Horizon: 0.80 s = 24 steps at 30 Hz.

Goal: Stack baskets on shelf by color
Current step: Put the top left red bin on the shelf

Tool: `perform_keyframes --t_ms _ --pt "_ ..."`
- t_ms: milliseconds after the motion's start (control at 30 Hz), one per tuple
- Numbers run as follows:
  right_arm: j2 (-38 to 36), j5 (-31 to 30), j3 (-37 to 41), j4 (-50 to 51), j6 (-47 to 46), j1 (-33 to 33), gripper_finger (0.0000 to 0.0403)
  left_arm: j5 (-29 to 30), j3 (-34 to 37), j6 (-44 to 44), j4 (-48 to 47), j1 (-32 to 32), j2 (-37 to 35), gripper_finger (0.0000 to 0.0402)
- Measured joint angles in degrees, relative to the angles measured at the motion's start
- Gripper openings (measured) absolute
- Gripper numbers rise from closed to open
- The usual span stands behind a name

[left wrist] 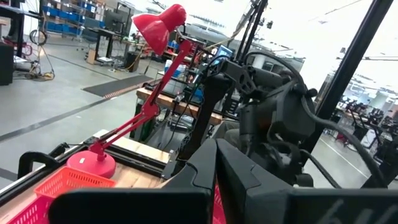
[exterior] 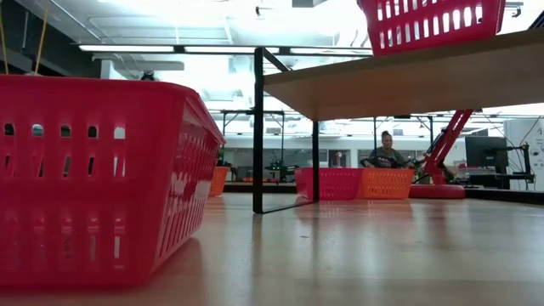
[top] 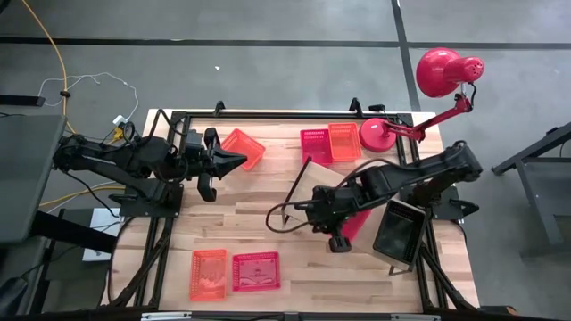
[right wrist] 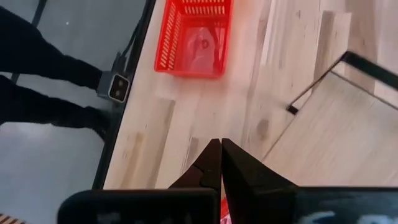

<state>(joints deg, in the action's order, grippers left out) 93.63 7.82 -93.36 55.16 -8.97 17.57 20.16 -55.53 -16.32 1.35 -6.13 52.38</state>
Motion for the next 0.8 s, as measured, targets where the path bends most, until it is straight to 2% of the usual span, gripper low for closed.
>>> perform_keyframes --t_ms 333,600,800 --pt "0.2 2.7 0.5 9.4 -1.4 1.5 0.0000 0.0 0.0 0.0 -0.1 0.0 0.0 0.0000" --pt "-0.1 2.7 0.5 13.6 -3.0 2.4 0.0000 0.9 0.0 0.0 -0.2 0.0 0.0 0.0000" --pt "-0.2 2.1 0.5 13.1 -3.0 2.4 0.0000 1.2 0.0 0.0 -0.2 0.0 0.0 0.0000"
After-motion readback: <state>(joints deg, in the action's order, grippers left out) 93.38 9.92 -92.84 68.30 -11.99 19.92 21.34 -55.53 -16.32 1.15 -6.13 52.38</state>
